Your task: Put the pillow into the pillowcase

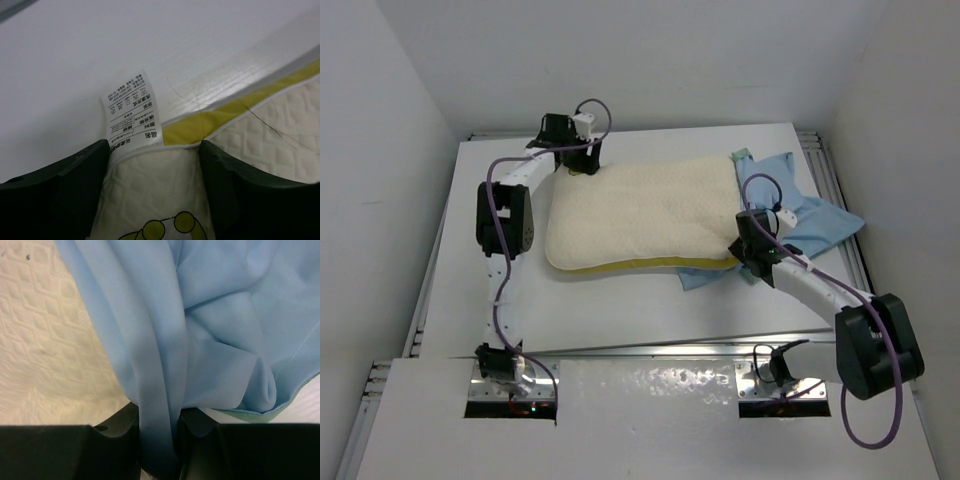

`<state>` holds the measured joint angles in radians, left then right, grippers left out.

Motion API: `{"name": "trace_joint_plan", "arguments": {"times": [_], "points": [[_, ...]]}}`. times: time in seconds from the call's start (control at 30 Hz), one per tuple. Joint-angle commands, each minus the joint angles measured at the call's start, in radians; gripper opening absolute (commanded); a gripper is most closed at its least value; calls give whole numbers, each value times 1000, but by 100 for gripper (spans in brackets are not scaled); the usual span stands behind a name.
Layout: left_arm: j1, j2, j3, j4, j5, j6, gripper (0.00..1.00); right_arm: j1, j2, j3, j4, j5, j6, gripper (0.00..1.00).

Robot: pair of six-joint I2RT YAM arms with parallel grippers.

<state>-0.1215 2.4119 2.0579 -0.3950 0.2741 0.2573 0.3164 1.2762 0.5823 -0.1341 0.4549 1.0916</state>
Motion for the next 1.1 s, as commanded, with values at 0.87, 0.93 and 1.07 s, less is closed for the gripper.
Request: {"name": "trace_joint_plan", "arguments": {"times": [0.87, 0.93, 1.07], "points": [[-371, -542, -898, -483, 456, 644, 65, 124, 647, 801, -127, -850, -760, 0], [-379, -545, -869, -568, 542, 782, 69, 128, 650, 776, -108, -895, -728, 0], [-357, -554, -727, -888, 603, 1025, 75, 116, 569, 618, -78, -868, -778, 0]]}}
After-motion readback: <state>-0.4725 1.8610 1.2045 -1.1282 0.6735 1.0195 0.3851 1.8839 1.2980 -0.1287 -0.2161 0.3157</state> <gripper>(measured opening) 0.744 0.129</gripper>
